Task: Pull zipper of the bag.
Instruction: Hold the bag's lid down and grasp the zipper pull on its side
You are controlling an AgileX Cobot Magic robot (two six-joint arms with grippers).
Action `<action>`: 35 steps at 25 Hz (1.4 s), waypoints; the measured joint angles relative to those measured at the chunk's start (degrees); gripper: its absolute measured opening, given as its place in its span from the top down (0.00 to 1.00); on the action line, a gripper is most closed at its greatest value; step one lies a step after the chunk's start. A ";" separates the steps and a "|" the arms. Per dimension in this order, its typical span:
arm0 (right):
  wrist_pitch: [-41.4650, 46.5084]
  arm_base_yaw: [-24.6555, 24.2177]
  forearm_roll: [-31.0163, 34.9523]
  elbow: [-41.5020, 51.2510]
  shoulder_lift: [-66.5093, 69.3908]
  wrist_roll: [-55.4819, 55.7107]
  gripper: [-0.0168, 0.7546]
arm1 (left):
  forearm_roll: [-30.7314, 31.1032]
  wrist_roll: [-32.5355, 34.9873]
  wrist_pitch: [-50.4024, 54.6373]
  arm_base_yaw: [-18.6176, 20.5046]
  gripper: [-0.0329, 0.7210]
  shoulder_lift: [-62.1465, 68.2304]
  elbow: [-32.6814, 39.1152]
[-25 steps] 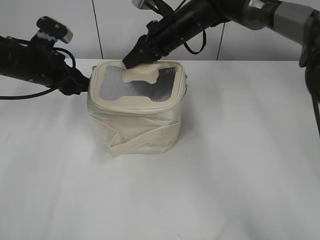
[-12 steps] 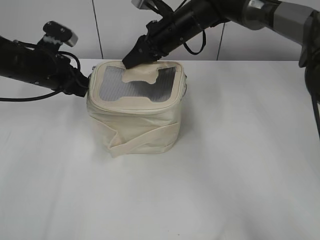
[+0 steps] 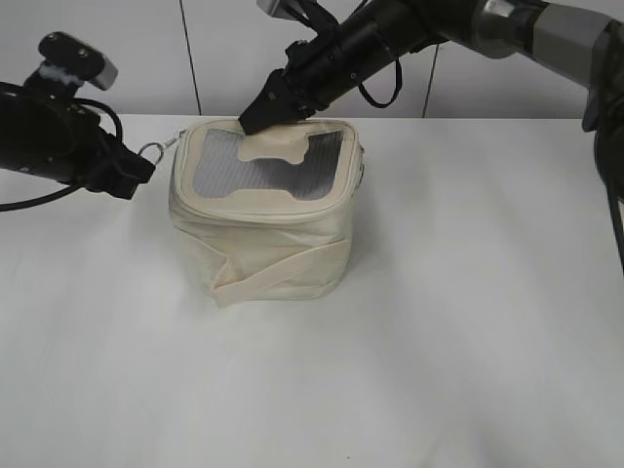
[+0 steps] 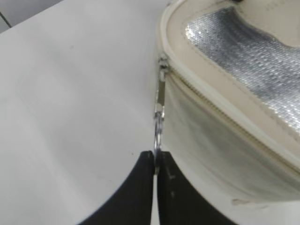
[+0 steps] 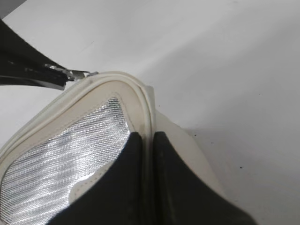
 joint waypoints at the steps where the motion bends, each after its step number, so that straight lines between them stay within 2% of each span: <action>1: 0.05 0.00 0.00 0.00 0.00 0.22 0.92 | -0.15 -0.05 -0.14 0.00 0.95 -1.14 1.01; 10: 0.66 0.16 0.13 -0.07 0.00 2.39 0.92 | -1.25 -1.05 -1.05 -0.18 0.95 -7.80 10.23; 16: 0.41 0.17 0.00 -0.07 0.00 3.31 0.92 | 0.43 -4.96 4.25 -0.18 0.95 -13.45 17.03; 19: 0.07 0.17 -0.07 -0.07 0.00 3.66 0.92 | 0.98 -6.41 6.38 -0.18 0.95 -15.95 18.50; 22: 0.01 0.17 -0.07 -0.07 0.00 3.77 0.92 | -0.03 -6.48 3.69 -0.30 0.95 -16.53 18.75; 24: 0.01 0.17 -0.07 -0.07 0.00 3.83 0.92 | -1.20 -5.81 -0.25 -0.34 0.89 -16.27 18.75; 25: 0.01 0.17 -0.07 -0.07 0.00 3.83 0.92 | -1.35 -5.56 -1.98 -0.34 0.81 -15.81 18.58; 27: 0.01 0.17 -0.07 -0.07 0.00 3.89 0.92 | -2.01 -5.04 -3.04 -0.34 0.58 -14.09 17.47; 29: -0.04 0.10 -0.07 -0.07 0.00 3.93 0.92 | -3.98 -4.15 -4.27 -0.34 0.40 -11.57 15.23; 31: -0.04 0.10 -0.07 -0.07 0.00 3.99 0.92 | -6.12 -1.75 -4.62 -0.34 0.34 -8.20 12.50; 35: -0.04 0.10 -0.07 -0.07 0.00 3.99 0.92 | -8.28 0.69 -3.92 -0.29 0.36 -2.40 5.98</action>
